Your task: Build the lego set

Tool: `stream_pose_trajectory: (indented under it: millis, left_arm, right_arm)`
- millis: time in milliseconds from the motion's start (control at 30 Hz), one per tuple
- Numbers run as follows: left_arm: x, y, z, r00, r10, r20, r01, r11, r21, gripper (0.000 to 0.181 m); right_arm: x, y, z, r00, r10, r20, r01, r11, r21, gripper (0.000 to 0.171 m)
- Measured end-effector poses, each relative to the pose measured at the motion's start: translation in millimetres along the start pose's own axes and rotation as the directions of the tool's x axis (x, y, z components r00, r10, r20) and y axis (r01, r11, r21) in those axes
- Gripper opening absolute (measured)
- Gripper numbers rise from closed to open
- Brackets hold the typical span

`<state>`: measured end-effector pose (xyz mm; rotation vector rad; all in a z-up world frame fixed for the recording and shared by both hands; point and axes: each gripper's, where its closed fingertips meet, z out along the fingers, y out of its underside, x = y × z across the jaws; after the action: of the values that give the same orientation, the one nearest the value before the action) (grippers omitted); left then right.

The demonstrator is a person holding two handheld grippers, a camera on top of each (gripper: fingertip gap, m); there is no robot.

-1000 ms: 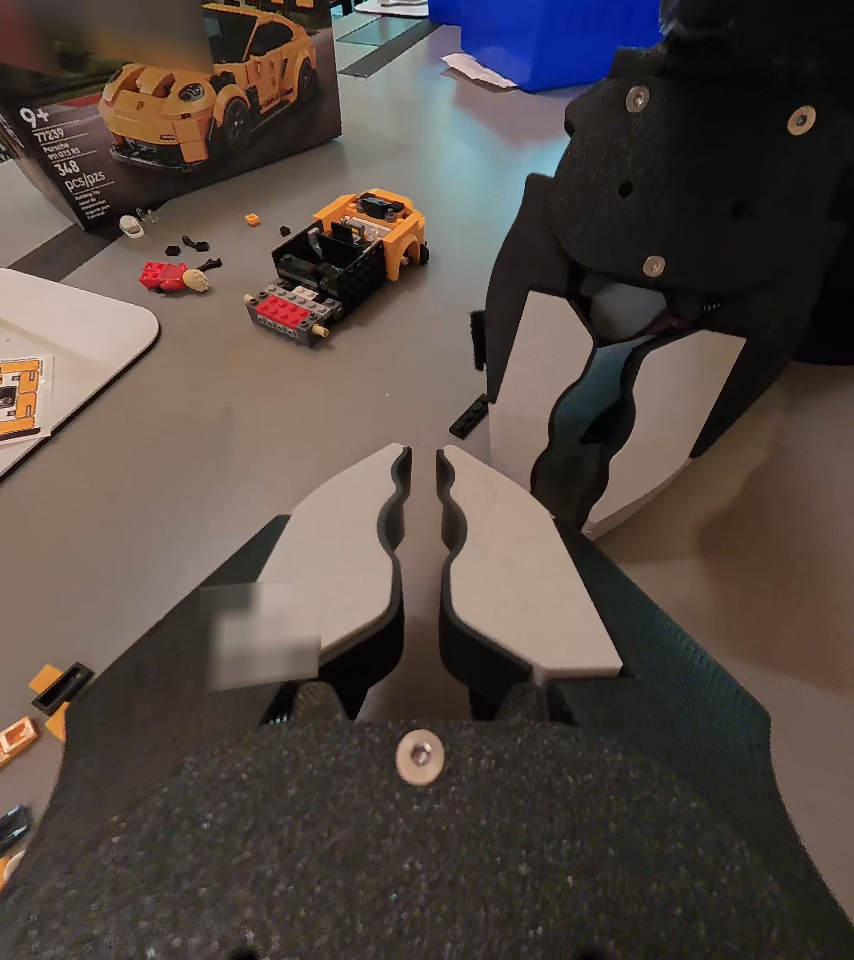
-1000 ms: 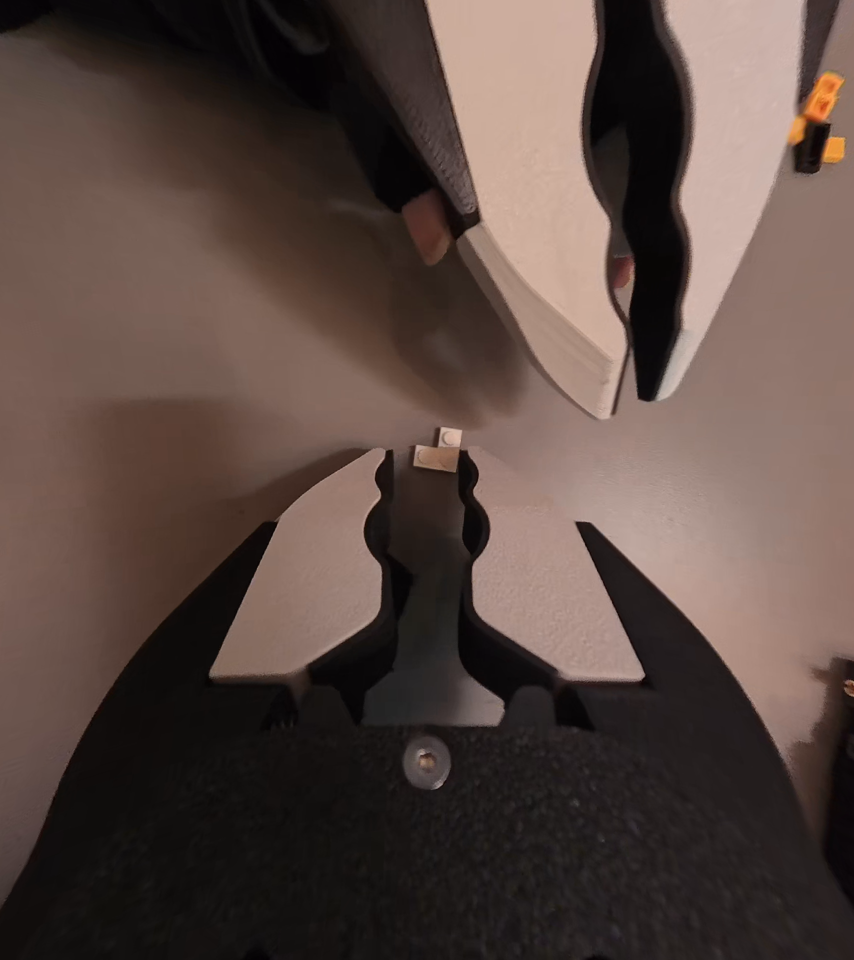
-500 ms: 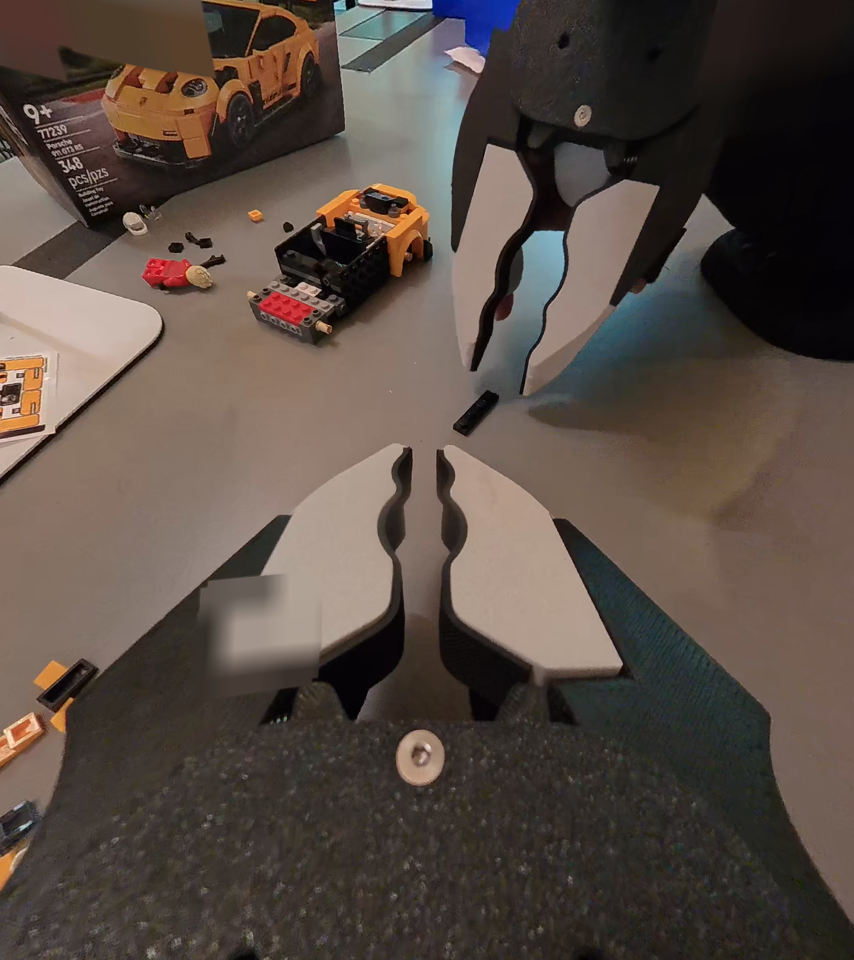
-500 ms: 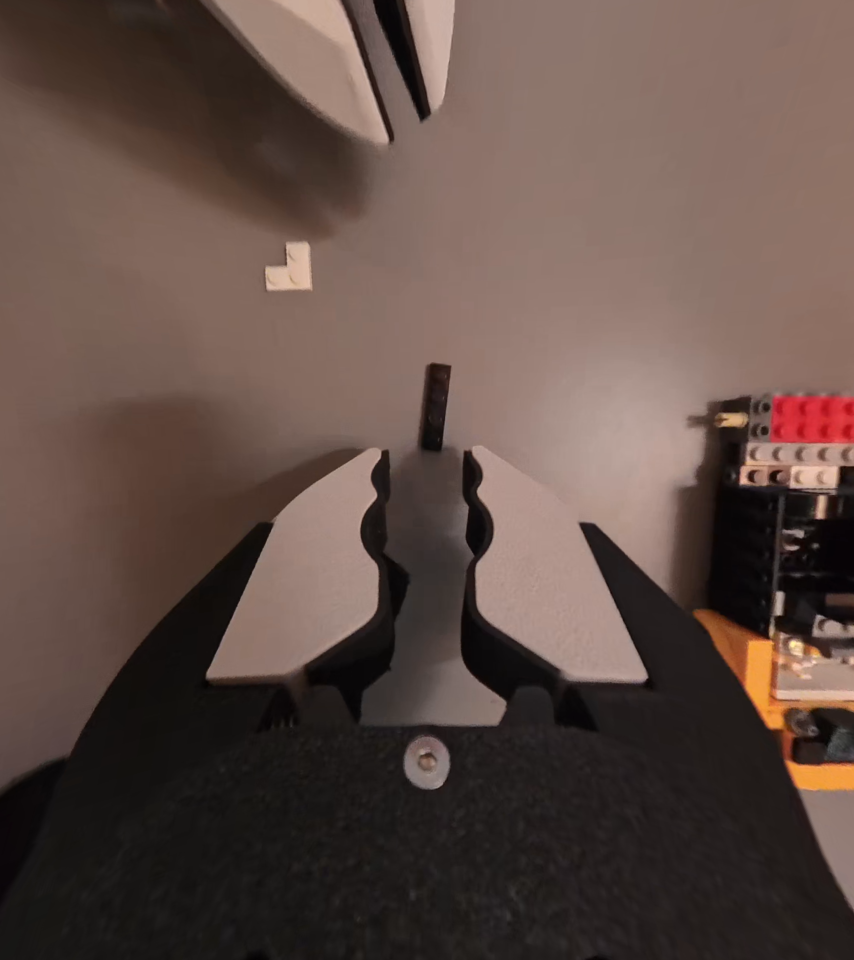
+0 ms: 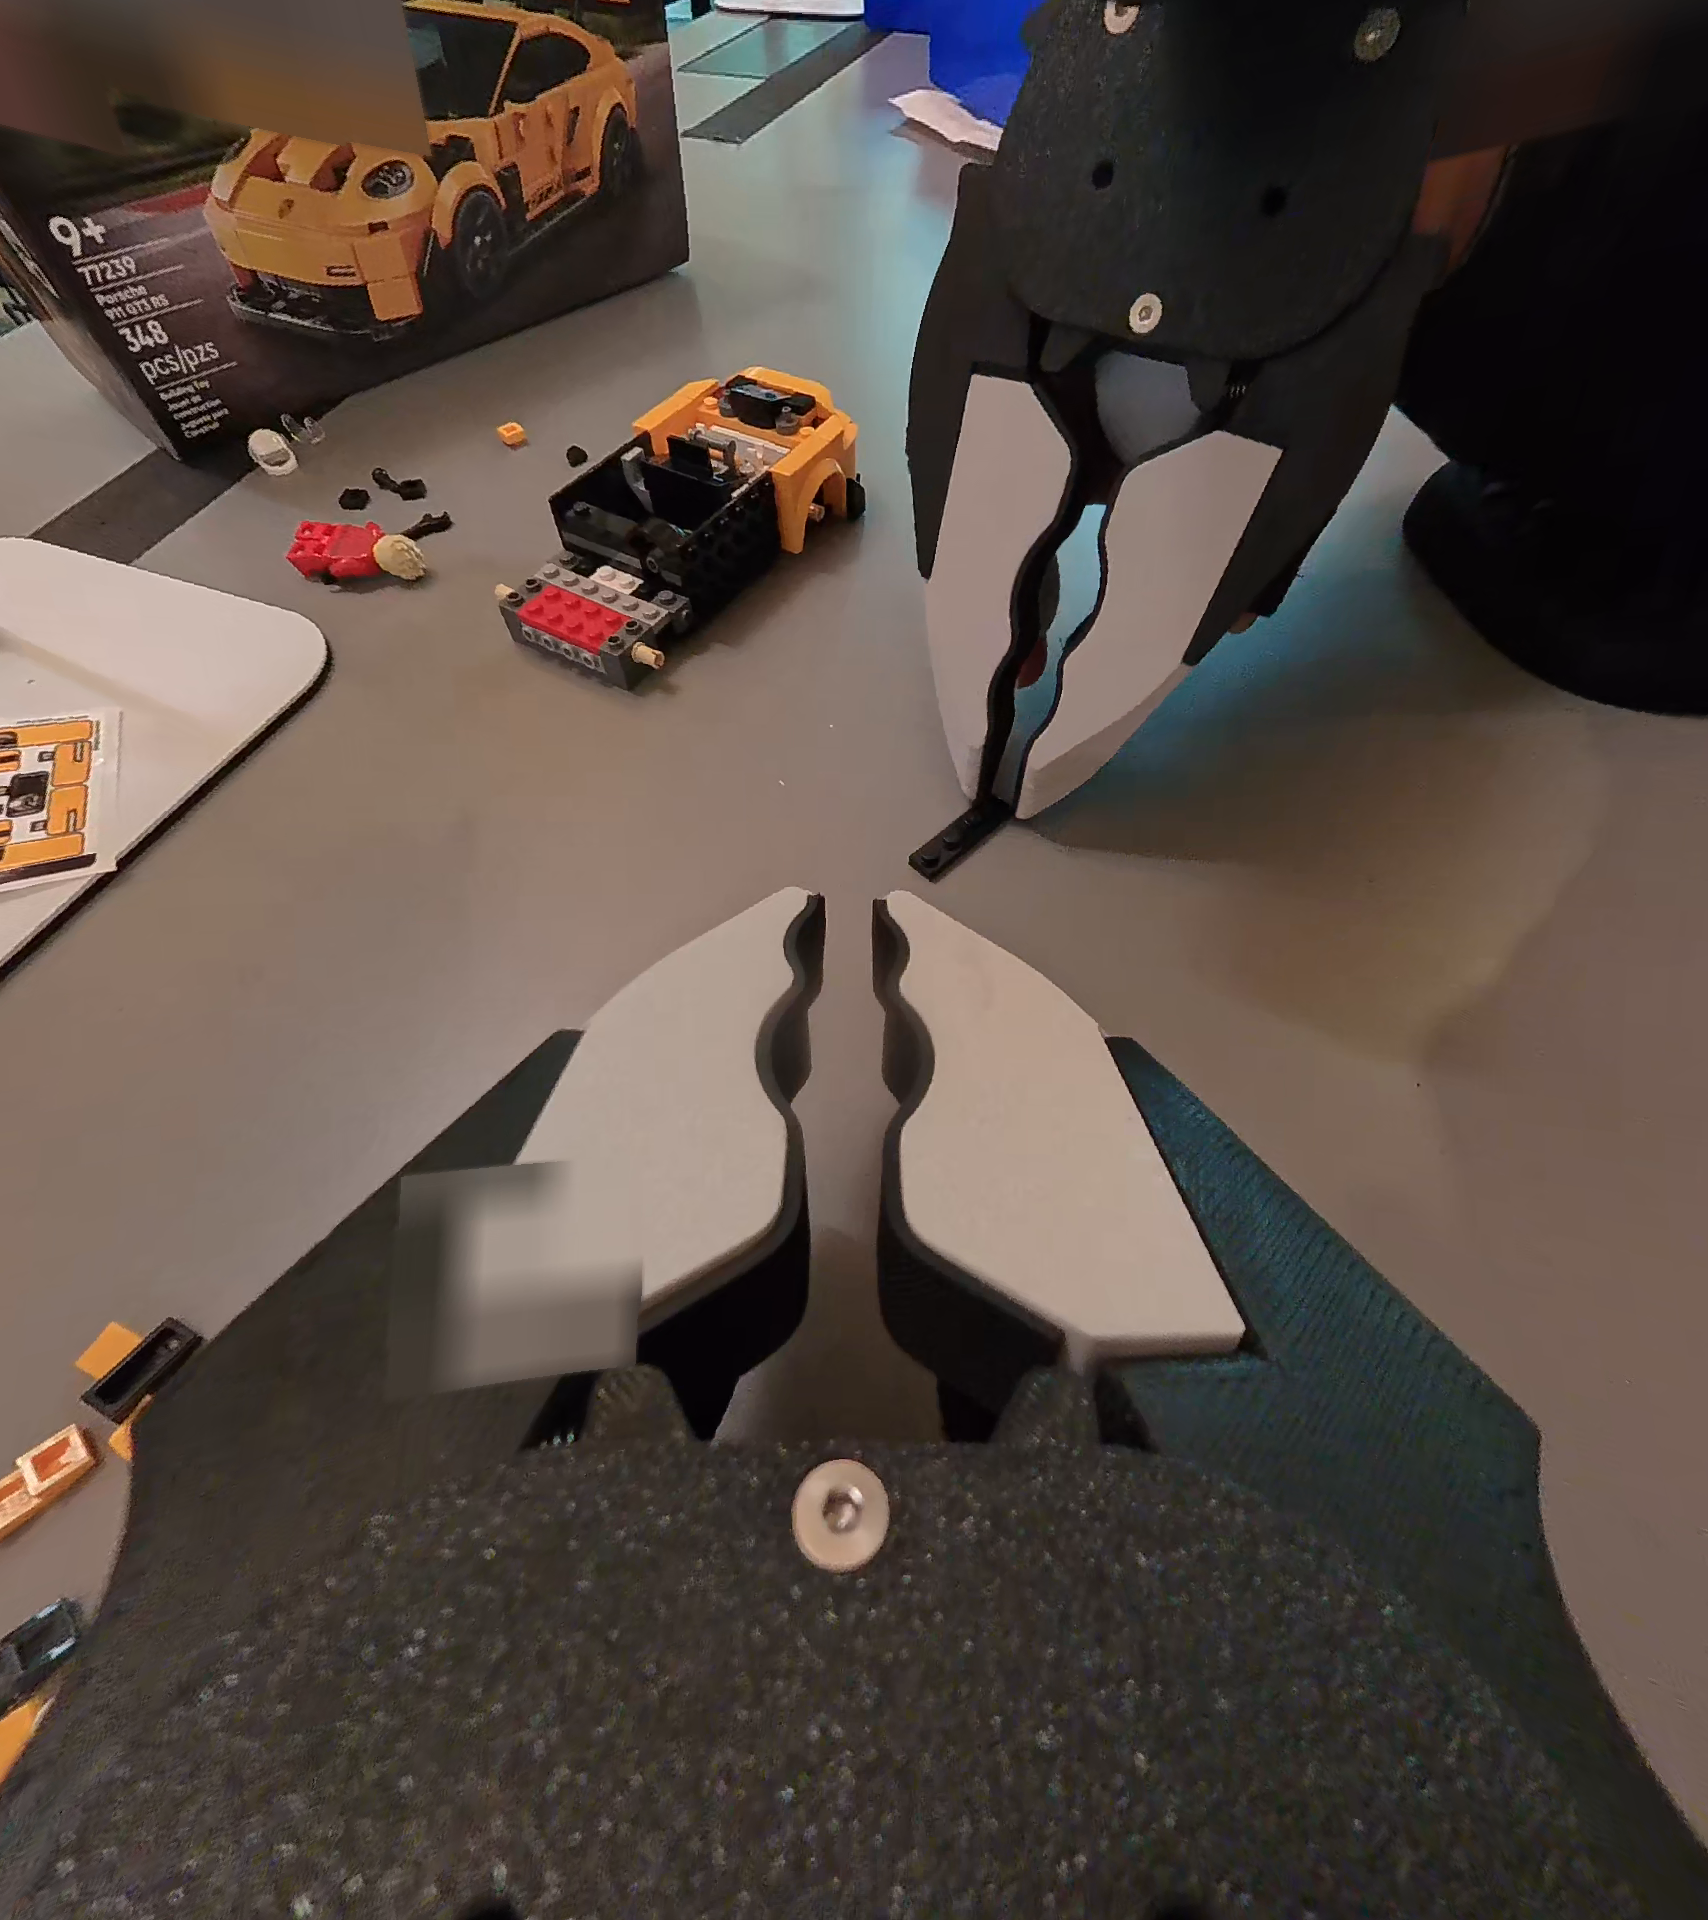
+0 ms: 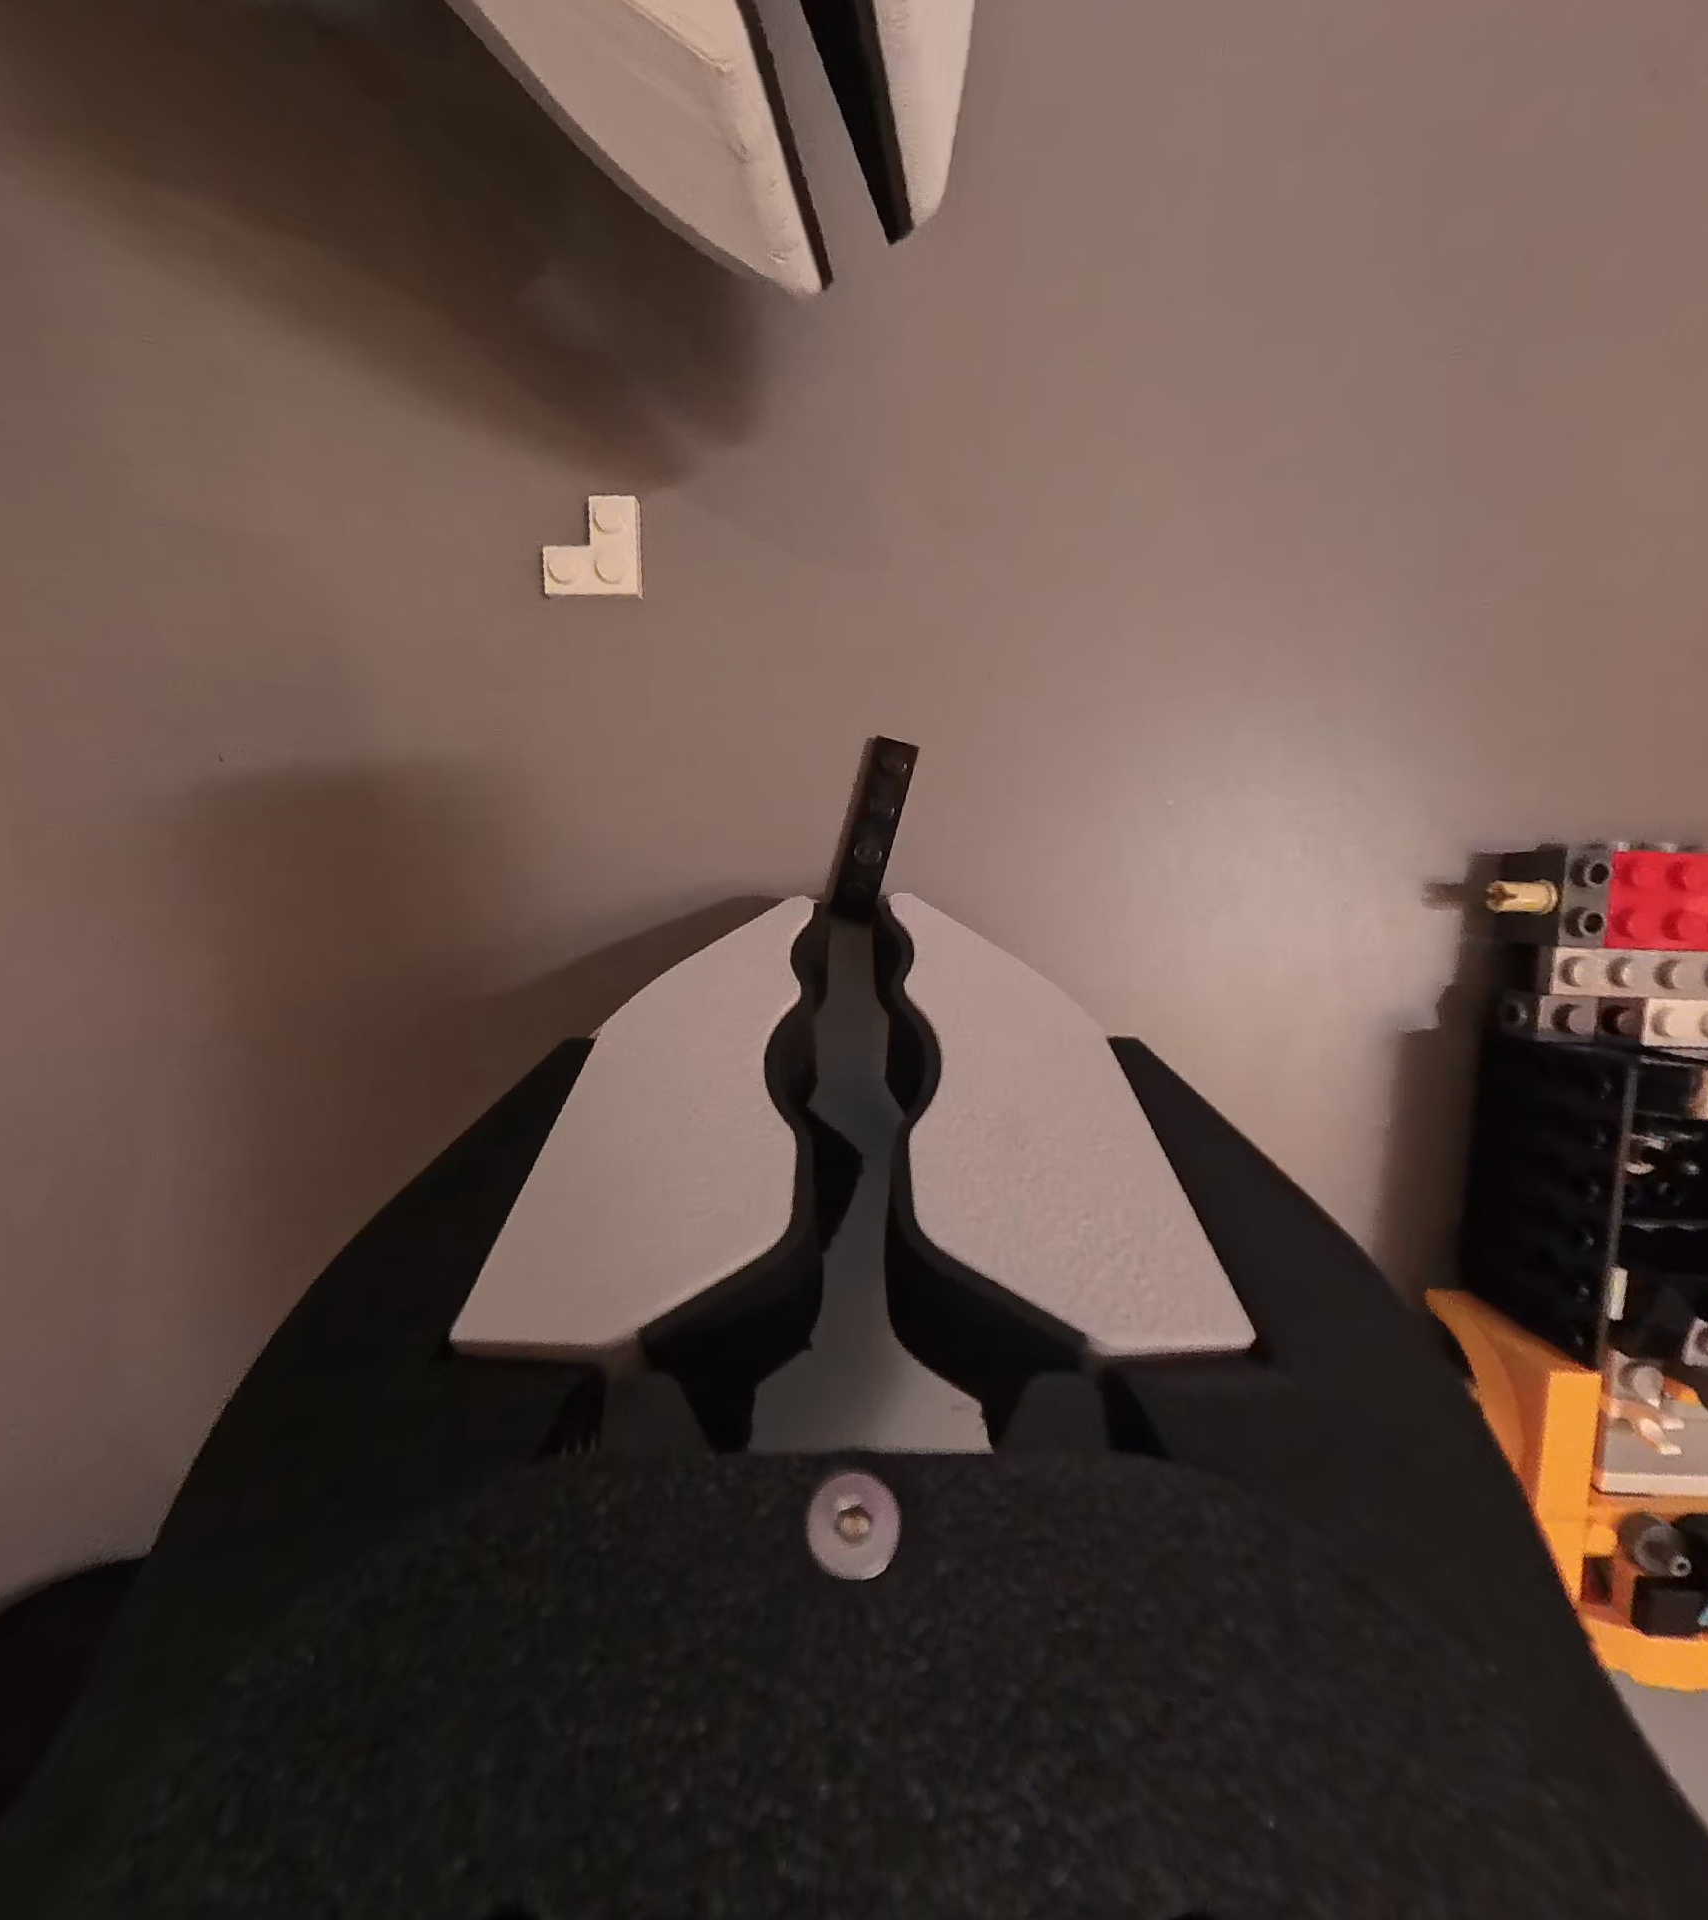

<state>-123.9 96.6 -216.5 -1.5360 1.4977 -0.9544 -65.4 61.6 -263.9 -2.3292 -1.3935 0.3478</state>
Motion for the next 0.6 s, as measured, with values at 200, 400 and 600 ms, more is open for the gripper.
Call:
stream_pose_trajectory:
  millis: [200,400,600]
  left_arm:
    - [0,0,1,1.000,0.004,0.001,-0.004,1.000,-0.003,0.008]
    - [1,1,1,1.000,0.008,0.001,-0.008,1.000,-0.006,0.007]
    - [1,1,1,1.000,0.009,0.000,-0.009,1.000,-0.006,0.007]
  right_arm:
    - [-10,-10,5,0.998,-0.062,0.016,0.062,0.998,0.019,0.008]
    - [-18,-22,10,0.994,-0.110,0.019,0.110,0.993,0.041,0.007]
    - [-19,-24,11,0.993,-0.121,0.019,0.119,0.991,0.052,0.008]
